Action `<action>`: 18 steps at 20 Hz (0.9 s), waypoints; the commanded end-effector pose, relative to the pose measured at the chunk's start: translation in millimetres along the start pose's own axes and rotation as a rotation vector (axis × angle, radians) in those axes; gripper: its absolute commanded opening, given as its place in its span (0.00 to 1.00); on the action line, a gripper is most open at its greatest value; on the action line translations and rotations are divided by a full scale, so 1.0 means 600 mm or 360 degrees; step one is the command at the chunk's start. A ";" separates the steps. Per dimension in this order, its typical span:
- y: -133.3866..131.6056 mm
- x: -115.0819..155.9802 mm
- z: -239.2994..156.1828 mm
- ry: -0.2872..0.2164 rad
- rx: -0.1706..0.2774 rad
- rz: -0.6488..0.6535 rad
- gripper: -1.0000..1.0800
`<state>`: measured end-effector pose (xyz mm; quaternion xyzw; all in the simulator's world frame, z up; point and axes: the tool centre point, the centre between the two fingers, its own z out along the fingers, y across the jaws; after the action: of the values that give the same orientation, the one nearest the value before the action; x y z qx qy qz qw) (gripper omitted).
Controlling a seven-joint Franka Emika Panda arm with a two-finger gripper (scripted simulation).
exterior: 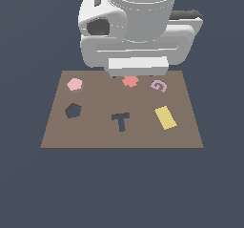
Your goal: Insert a designated object into the corresponding slot on a board.
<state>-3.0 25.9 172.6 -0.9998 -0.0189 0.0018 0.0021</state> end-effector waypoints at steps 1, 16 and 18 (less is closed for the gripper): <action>0.000 0.000 0.000 0.0000 0.0000 0.0000 0.96; 0.139 -0.054 0.085 0.0002 -0.0005 0.0029 0.96; 0.174 -0.068 0.107 0.0003 -0.0006 0.0036 0.96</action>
<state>-33.7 -63.3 117.9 -1.0000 -0.0098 0.0008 0.0007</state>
